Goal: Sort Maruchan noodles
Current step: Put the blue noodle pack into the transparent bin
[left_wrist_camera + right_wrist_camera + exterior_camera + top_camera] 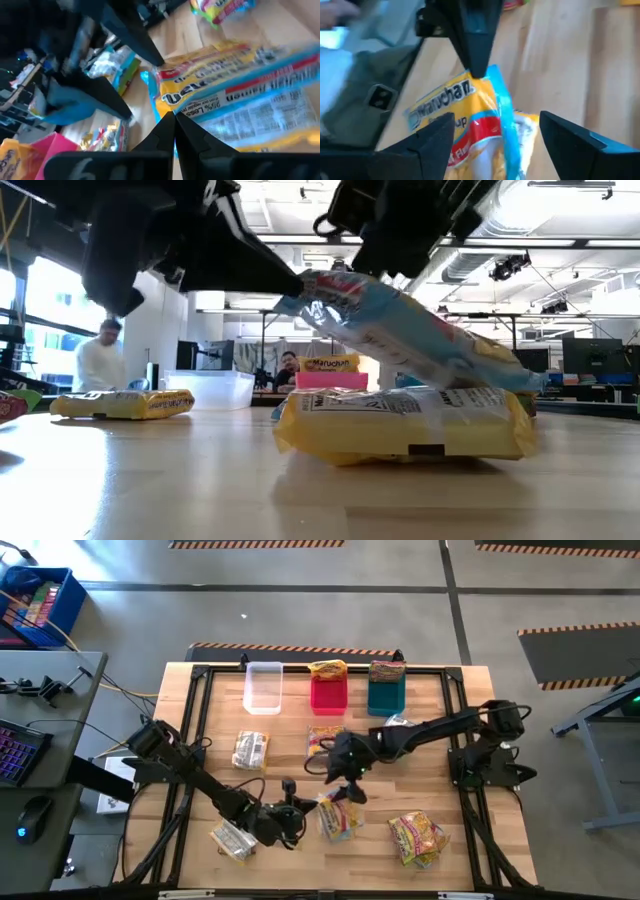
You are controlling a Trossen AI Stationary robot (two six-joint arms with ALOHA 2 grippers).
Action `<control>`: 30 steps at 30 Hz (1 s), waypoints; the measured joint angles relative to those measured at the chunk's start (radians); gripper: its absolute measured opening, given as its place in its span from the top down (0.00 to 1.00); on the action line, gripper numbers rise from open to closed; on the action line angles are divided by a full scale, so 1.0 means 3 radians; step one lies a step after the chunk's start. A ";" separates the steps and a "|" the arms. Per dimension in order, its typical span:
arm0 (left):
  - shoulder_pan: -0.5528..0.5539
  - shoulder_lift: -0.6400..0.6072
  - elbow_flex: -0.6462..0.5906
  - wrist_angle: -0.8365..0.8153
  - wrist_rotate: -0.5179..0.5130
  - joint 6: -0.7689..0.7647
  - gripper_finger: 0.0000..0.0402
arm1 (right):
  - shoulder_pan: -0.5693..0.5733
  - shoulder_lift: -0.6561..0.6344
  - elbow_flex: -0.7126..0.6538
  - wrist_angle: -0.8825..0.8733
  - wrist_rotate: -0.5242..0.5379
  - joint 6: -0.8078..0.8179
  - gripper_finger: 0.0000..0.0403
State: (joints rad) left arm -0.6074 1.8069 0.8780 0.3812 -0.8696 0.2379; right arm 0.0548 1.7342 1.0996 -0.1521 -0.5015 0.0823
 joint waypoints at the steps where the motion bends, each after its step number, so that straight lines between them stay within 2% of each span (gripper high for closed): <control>1: 0.0009 0.0000 0.0004 0.0032 0.0001 0.0002 1.00 | -0.0035 0.0021 -0.0002 -0.0058 -0.0090 -0.0022 0.32; 13: 0.0071 0.0000 0.0002 0.0199 -0.0007 0.0064 1.00 | -0.0162 0.0368 -0.0004 0.0005 -0.0913 -0.0189 0.32; 26: 0.0082 0.0000 0.0002 0.0280 -0.0045 0.0060 1.00 | -0.0024 0.0380 -0.0005 0.0032 -0.0804 -0.0085 0.32; 30: 0.0082 0.0000 0.0002 0.0284 -0.0053 0.0058 1.00 | 0.0018 0.0380 -0.0005 0.0086 -0.0683 -0.0008 0.38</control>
State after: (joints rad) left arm -0.5827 1.8069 0.8787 0.4664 -0.8856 0.2553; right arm 0.0602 1.8481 1.0981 -0.1264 -0.7065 0.0799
